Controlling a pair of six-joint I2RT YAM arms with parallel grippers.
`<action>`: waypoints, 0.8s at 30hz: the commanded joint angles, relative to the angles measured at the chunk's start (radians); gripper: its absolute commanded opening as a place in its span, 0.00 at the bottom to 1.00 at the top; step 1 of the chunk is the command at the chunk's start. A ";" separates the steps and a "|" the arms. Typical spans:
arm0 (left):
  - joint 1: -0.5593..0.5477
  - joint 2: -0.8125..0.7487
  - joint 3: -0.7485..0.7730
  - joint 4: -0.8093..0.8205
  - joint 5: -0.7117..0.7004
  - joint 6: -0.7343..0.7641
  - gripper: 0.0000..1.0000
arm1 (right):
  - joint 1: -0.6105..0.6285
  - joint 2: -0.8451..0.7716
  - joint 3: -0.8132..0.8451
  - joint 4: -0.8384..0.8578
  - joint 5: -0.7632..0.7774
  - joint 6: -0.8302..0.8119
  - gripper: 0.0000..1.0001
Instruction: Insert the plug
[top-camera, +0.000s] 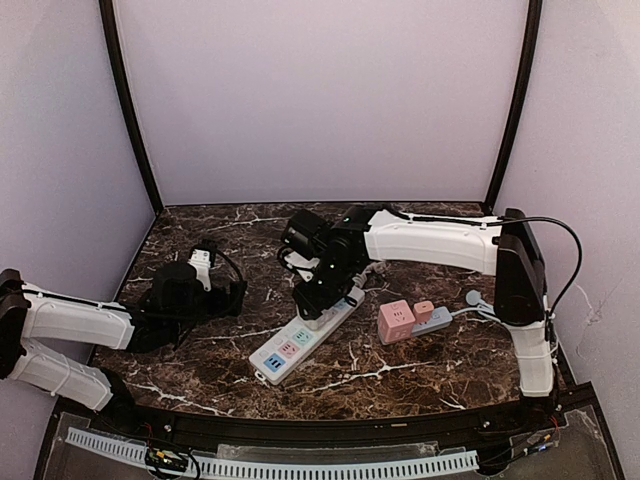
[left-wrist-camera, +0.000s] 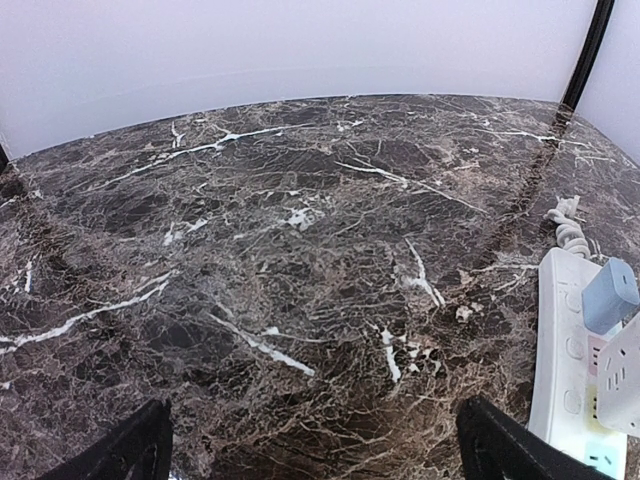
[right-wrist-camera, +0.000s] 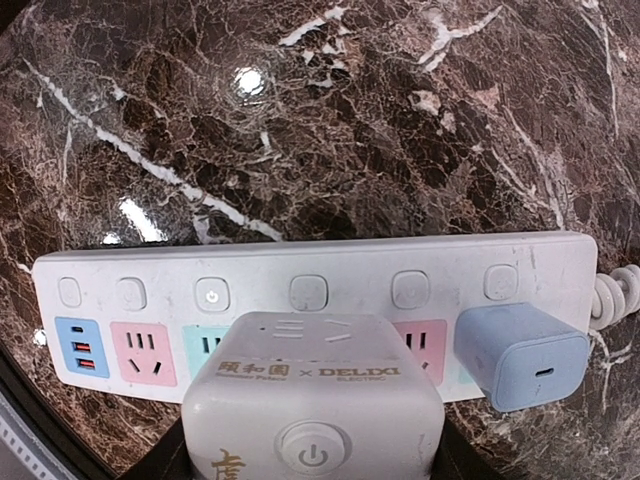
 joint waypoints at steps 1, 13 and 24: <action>0.007 -0.005 -0.020 0.019 0.000 0.006 0.99 | 0.003 -0.044 -0.002 0.026 -0.001 0.014 0.00; 0.007 -0.015 -0.024 0.017 0.000 0.007 0.99 | 0.005 -0.040 -0.028 0.026 -0.001 0.019 0.00; 0.007 -0.016 -0.024 0.016 0.000 0.009 0.99 | 0.007 -0.045 -0.036 0.026 0.009 0.024 0.00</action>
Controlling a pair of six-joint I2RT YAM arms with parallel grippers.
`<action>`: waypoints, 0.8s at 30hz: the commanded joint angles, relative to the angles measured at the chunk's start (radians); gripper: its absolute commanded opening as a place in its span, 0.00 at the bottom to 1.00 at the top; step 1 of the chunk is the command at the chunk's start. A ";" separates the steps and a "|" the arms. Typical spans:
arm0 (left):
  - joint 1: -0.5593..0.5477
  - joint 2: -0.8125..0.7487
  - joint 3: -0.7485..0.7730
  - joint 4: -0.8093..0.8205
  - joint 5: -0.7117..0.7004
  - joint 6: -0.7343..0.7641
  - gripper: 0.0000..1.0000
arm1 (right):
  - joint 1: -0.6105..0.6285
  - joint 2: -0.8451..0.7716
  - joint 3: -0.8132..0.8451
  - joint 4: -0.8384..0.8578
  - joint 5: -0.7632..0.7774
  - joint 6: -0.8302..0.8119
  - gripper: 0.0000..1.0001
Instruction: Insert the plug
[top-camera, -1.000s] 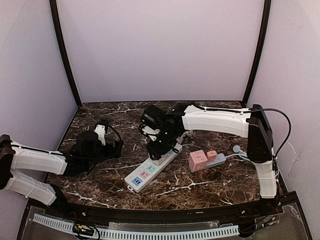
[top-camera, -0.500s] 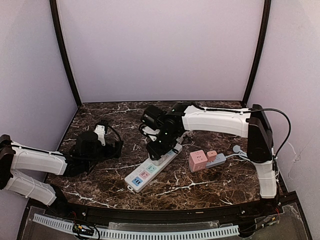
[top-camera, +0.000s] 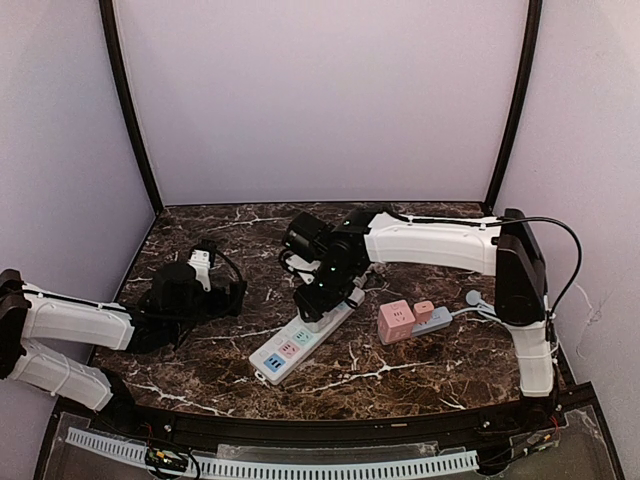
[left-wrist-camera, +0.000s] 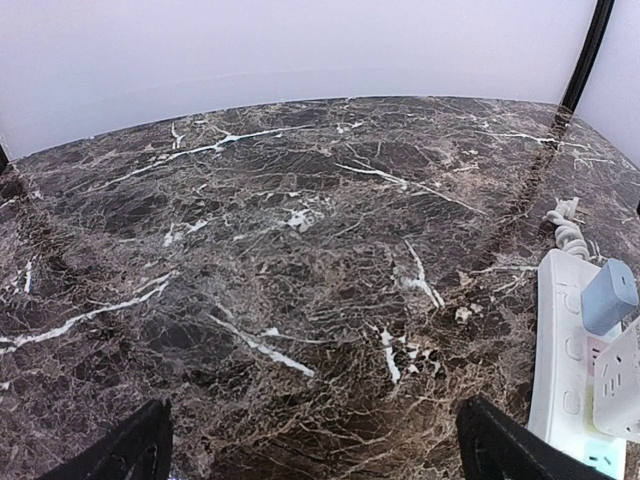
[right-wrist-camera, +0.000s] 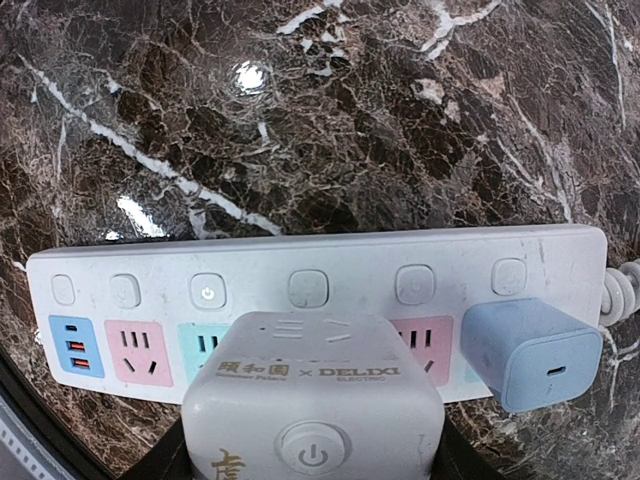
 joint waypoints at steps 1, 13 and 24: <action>0.007 -0.017 -0.019 0.003 -0.001 0.009 0.99 | 0.006 -0.041 -0.011 0.010 0.010 0.015 0.00; 0.007 -0.021 -0.019 0.002 0.002 0.007 0.99 | 0.007 -0.036 -0.021 0.010 0.017 0.005 0.00; 0.007 -0.023 -0.019 0.000 0.002 0.009 0.99 | 0.009 -0.043 -0.066 0.040 0.014 0.001 0.00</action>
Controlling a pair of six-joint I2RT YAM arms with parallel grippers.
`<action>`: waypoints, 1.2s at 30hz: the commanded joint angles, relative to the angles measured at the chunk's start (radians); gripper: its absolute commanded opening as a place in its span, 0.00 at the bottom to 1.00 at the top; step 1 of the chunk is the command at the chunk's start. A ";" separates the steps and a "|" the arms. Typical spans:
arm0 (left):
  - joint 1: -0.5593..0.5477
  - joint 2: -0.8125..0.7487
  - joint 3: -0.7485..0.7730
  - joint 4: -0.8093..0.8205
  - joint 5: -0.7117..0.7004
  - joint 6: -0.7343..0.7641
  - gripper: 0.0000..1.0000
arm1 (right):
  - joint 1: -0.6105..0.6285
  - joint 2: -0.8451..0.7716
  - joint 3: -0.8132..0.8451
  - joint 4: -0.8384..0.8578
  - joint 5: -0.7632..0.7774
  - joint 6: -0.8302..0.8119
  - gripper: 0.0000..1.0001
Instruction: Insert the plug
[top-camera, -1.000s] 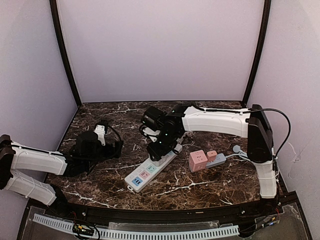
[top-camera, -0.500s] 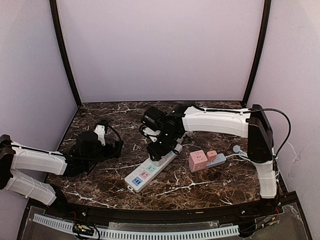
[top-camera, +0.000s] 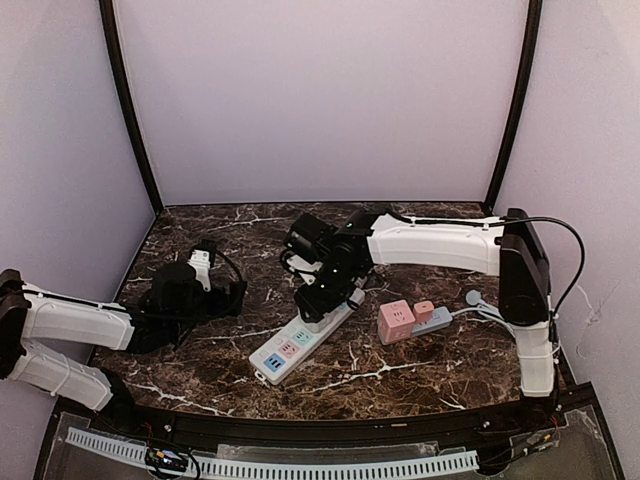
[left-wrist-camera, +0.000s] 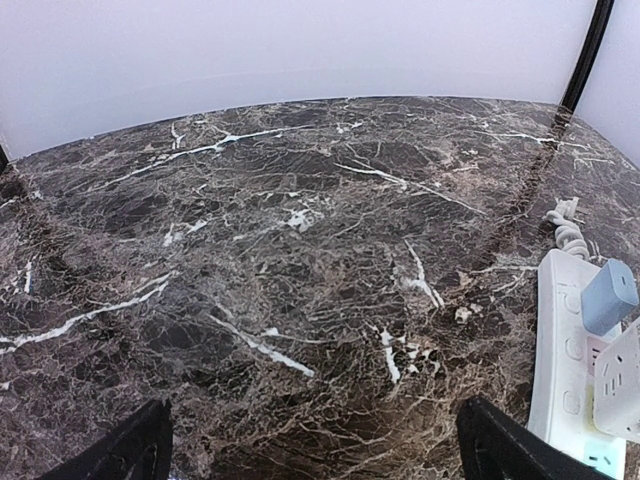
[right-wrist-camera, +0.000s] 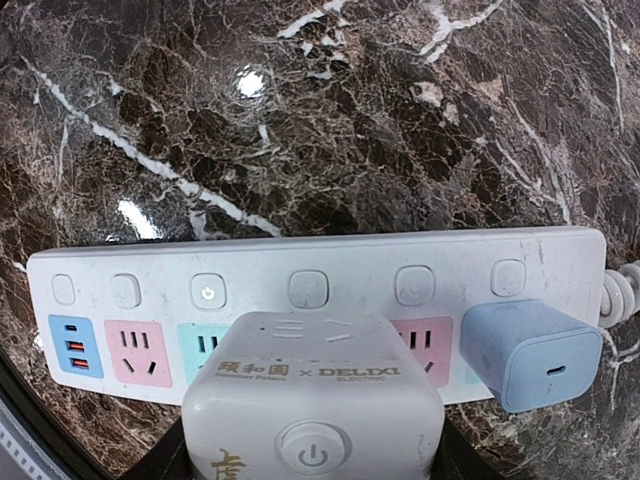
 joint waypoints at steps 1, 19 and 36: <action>0.007 -0.022 -0.020 0.000 0.003 0.009 0.99 | 0.008 -0.024 -0.031 0.011 0.007 0.000 0.00; 0.007 -0.016 -0.018 0.003 0.008 0.014 0.99 | 0.007 -0.031 -0.086 0.038 0.012 -0.021 0.00; 0.007 -0.013 -0.017 0.002 0.008 0.013 0.99 | 0.009 -0.055 -0.136 0.074 0.049 0.002 0.00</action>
